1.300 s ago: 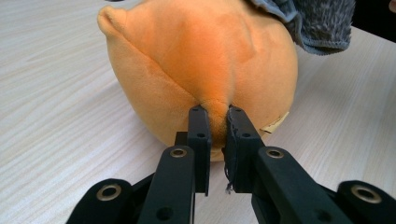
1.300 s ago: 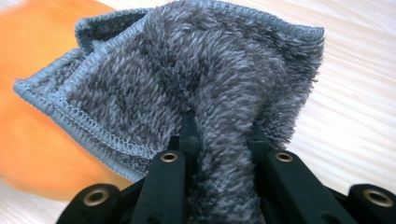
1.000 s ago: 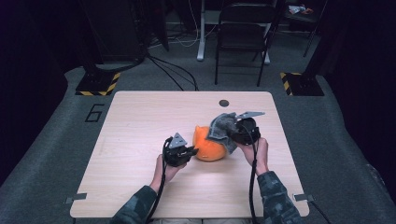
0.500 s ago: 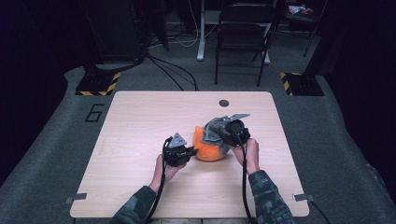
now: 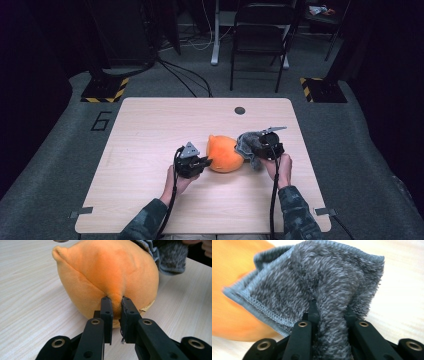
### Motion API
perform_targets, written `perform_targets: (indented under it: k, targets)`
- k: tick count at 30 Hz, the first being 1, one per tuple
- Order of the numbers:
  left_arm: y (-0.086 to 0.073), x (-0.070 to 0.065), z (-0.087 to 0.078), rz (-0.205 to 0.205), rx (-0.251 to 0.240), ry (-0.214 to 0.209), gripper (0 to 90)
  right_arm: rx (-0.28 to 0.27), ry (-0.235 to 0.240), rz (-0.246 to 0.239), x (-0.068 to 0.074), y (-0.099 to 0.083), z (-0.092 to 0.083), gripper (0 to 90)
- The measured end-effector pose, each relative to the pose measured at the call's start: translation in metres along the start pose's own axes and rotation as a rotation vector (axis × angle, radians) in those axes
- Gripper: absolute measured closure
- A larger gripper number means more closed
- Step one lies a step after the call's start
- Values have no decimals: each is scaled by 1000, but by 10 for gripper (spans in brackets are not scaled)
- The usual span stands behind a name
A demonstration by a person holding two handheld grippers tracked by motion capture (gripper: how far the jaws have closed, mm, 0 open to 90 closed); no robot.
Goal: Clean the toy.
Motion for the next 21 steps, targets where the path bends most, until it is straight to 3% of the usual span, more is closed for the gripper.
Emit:
perform_targets:
  k: [3, 7, 10, 14, 17, 21]
  targets:
    - [0, 0, 0, 1, 0, -4, 816, -47, 32, -12, 11, 9, -14, 761]
    - [1, -1, 0, 12, 4, -7, 815, -87, 87, -69, 41, 20, -29, 760]
    - [1, -1, 0, 15, 4, -8, 815, -93, 120, -137, 66, 25, -30, 760]
    - [1, -1, 0, 17, 6, -8, 815, -73, 141, -181, 94, 27, -20, 759]
    - [0, -1, 0, 7, 8, -5, 815, -35, 120, -201, 102, 25, -7, 759]
    - [0, -1, 0, -1, 10, -4, 815, -25, 117, -185, 96, 23, 2, 759]
Point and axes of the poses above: each handheld gripper's, and its own axes: z roughly forward along the jaws, y roughly out of its top, x roughly to its left, the point moved 3 cm from there along z, roughly forward along the jaws, and after that the axes turned 15 degrees about z, right-handed, at the moved point
